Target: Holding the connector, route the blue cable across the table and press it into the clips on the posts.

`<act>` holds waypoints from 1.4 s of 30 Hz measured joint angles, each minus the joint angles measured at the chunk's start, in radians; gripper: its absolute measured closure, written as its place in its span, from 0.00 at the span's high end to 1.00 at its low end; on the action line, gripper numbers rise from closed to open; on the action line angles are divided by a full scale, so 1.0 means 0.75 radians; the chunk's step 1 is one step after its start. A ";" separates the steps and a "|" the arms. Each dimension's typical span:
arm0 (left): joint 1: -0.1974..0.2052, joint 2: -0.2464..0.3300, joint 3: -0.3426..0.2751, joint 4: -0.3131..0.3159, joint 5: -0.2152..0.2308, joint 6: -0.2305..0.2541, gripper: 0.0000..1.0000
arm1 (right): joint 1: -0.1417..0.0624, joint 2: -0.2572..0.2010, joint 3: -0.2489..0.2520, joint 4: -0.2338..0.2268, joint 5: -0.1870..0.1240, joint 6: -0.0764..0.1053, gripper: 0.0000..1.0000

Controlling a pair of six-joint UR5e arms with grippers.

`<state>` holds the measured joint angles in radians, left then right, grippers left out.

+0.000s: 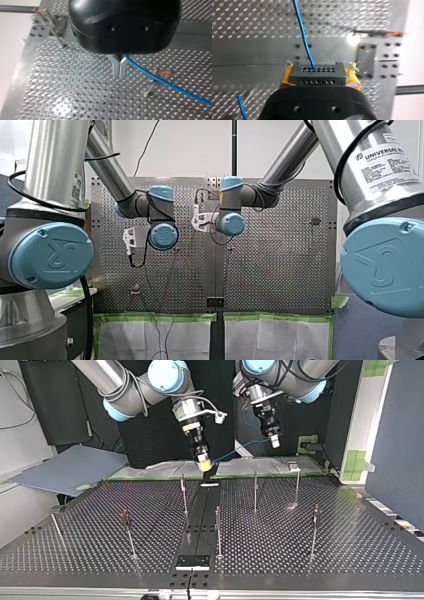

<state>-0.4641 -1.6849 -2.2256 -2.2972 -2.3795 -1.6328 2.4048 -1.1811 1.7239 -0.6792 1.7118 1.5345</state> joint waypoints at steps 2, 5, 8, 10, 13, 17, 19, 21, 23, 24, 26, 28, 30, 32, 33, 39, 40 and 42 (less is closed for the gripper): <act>0.009 0.022 0.014 -0.022 -0.003 -0.002 0.00 | 0.008 -0.023 -0.012 0.023 -0.010 0.002 0.00; 0.025 0.055 0.032 -0.054 -0.004 -0.003 0.00 | 0.021 -0.059 -0.029 0.059 -0.021 0.009 0.00; 0.047 0.087 0.044 -0.086 0.003 -0.004 0.00 | 0.033 -0.086 -0.047 0.096 -0.026 0.014 0.00; 0.066 0.107 0.048 -0.107 0.018 -0.006 0.00 | 0.038 -0.092 -0.056 0.116 -0.028 0.016 0.00; 0.100 0.143 0.053 -0.143 0.049 -0.011 0.00 | 0.043 -0.095 -0.069 0.151 -0.029 0.025 0.00; 0.148 0.192 0.066 -0.192 0.097 -0.017 0.00 | 0.047 -0.094 -0.094 0.200 -0.030 0.034 0.00; 0.169 0.213 0.076 -0.213 0.113 -0.019 0.00 | 0.049 -0.092 -0.106 0.223 -0.030 0.035 0.00; 0.194 0.237 0.086 -0.237 0.125 -0.020 0.00 | 0.052 -0.085 -0.122 0.250 -0.031 0.037 0.00; 0.218 0.262 0.094 -0.261 0.136 -0.022 0.00 | 0.056 -0.076 -0.141 0.274 -0.032 0.039 0.00; 0.228 0.272 0.098 -0.271 0.143 -0.024 0.00 | 0.058 -0.073 -0.149 0.284 -0.032 0.040 0.00; 0.246 0.293 0.105 -0.292 0.154 -0.028 0.00 | 0.063 -0.067 -0.169 0.306 -0.034 0.040 0.00; 0.257 0.313 0.111 -0.304 0.159 -0.030 0.00 | 0.069 -0.064 -0.187 0.324 -0.039 0.043 0.00; 0.267 0.339 0.119 -0.311 0.163 -0.032 0.00 | 0.076 -0.063 -0.209 0.346 -0.044 0.049 0.00; 0.275 0.364 0.126 -0.314 0.172 -0.034 0.00 | 0.084 -0.061 -0.230 0.368 -0.049 0.060 0.00; 0.278 0.372 0.128 -0.313 0.178 -0.037 0.00 | 0.086 -0.060 -0.240 0.377 -0.050 0.065 0.00; 0.295 0.359 0.145 -0.314 0.227 -0.058 0.00 | 0.099 -0.051 -0.299 0.437 -0.053 0.088 0.00; 0.299 0.352 0.148 -0.314 0.231 -0.058 0.00 | 0.100 -0.051 -0.308 0.446 -0.053 0.092 0.00; 0.307 0.335 0.155 -0.313 0.236 -0.058 0.00 | 0.101 -0.050 -0.332 0.470 -0.053 0.099 0.00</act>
<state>-0.2340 -1.4335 -2.1093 -2.5320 -2.2029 -1.6766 2.4807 -1.2183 1.4747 -0.3266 1.6722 1.6086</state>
